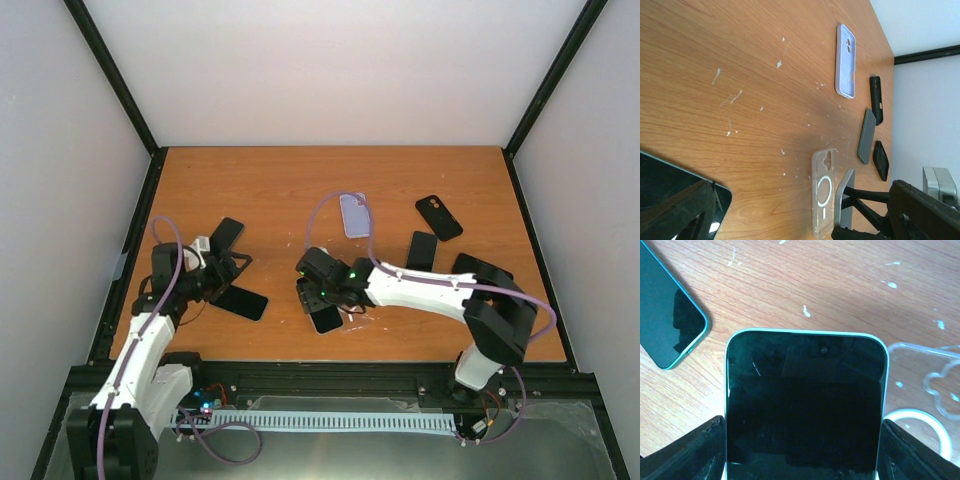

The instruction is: Put the phone into the phone case

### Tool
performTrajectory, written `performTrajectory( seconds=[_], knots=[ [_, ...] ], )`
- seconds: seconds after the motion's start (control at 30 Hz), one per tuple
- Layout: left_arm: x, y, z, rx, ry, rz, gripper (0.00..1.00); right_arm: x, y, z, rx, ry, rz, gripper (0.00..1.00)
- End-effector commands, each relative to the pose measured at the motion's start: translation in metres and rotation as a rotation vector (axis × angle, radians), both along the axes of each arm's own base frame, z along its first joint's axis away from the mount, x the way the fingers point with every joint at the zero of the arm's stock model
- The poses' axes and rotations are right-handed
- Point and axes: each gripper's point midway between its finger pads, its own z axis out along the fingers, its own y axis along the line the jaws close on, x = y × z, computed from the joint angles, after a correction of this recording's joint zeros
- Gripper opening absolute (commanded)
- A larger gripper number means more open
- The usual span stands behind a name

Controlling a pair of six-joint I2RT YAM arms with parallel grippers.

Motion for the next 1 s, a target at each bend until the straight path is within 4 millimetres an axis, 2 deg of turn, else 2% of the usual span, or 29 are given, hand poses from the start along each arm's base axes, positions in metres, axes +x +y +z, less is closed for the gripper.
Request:
performTrajectory(
  seconds=[0.0,0.17,0.27,0.6,0.97],
  knots=[
    [0.006,-0.017,0.013,-0.051,-0.06,-0.085,0.93,0.011,-0.023,0.008,0.012,-0.051,-0.08,0.51],
    [0.008,-0.03,0.012,-0.066,-0.052,-0.133,0.91,0.03,-0.061,-0.002,-0.06,-0.071,-0.189,0.51],
    [0.008,-0.034,0.009,-0.073,-0.04,-0.143,0.91,0.034,-0.071,-0.011,-0.102,-0.071,-0.215,0.51],
    [0.005,-0.034,0.004,-0.073,-0.036,-0.146,0.91,0.036,-0.075,-0.049,-0.2,-0.014,-0.201,0.53],
    [0.003,-0.032,0.004,-0.065,-0.041,-0.137,0.92,0.035,-0.078,-0.06,-0.245,0.011,-0.212,0.58]
  ],
)
